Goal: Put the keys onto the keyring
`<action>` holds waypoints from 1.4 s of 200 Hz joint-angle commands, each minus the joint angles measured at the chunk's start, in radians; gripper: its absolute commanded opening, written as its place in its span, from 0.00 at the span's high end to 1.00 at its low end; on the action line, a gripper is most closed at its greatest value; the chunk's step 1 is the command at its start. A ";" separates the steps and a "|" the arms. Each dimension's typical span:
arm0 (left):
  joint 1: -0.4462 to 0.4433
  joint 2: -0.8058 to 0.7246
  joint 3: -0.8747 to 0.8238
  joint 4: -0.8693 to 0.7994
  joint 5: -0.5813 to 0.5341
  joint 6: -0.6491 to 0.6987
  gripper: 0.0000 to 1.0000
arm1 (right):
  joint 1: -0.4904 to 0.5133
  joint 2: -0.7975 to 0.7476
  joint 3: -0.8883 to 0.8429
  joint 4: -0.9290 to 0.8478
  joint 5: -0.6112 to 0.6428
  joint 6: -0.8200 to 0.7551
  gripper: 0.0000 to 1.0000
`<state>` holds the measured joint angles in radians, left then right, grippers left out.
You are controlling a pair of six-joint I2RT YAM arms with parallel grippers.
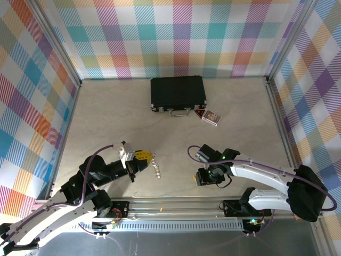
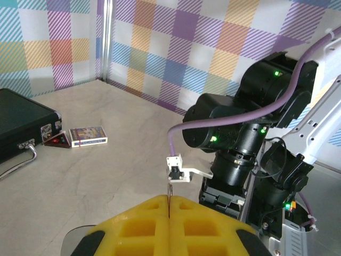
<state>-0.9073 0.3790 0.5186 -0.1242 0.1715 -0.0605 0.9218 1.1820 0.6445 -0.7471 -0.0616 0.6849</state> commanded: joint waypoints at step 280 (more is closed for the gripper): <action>0.001 -0.018 0.015 0.086 0.030 -0.015 1.00 | 0.063 -0.079 -0.171 0.241 0.068 -0.003 0.80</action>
<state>-0.9073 0.3756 0.5186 -0.0975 0.1825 -0.0639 0.9768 1.0966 0.4839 -0.5140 0.0006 0.6952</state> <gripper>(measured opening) 0.063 0.208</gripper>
